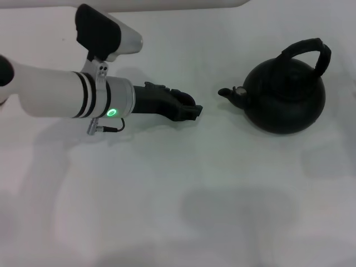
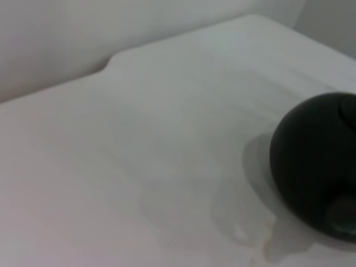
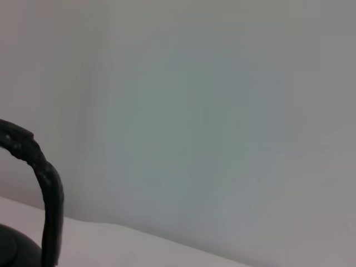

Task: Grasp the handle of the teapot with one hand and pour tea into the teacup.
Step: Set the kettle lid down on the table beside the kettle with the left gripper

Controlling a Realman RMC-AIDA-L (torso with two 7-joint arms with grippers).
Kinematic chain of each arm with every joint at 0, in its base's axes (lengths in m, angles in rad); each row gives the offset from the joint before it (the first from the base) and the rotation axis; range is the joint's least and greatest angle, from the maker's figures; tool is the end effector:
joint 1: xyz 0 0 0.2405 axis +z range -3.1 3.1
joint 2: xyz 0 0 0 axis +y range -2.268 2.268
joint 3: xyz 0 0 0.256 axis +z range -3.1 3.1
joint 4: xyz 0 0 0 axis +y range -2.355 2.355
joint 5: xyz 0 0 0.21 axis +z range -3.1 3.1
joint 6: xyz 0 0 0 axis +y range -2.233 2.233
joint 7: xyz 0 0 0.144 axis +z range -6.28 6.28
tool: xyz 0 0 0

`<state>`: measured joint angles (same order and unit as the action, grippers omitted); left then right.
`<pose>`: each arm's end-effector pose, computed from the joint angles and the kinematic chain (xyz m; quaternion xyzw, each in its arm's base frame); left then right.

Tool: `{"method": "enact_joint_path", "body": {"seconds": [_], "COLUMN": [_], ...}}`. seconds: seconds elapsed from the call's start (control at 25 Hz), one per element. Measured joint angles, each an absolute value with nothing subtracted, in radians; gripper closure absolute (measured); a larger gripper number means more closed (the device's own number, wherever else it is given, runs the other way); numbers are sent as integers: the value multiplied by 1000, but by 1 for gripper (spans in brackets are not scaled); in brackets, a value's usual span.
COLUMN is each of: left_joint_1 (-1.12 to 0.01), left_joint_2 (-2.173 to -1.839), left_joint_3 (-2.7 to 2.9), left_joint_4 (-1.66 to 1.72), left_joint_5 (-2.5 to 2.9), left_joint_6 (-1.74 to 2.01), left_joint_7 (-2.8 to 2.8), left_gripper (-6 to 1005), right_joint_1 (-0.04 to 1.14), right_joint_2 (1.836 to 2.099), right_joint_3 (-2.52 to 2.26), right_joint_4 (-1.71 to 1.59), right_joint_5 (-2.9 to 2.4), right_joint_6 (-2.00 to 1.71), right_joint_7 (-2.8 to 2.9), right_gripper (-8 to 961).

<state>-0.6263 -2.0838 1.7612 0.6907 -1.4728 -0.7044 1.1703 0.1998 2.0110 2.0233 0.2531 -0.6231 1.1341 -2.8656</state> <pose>-0.2049 0.3649 -0.1208 -0.9354 -0.3014 -0.0669 0.1726 0.4015 0.2717 0.0364 -0.7519 0.1893 0.1800 0.6053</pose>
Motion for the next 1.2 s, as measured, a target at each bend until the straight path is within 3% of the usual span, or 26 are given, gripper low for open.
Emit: {"method": "enact_joint_path", "body": {"seconds": [1.2], "left_joint_1": [-651], "left_joint_2": [-2085], "left_joint_3": [1798], "left_joint_4": [670], "left_joint_5": [-1499], "left_joint_6": [-655], "left_joint_7": [1182], "left_gripper": [295], "right_joint_1": [210], "right_joint_2": [2008], "right_joint_3": [2023], "right_joint_4": [253], "right_joint_5": [-623], "right_joint_6": [1124], "right_joint_7": [-2873], "right_gripper": [93]}}
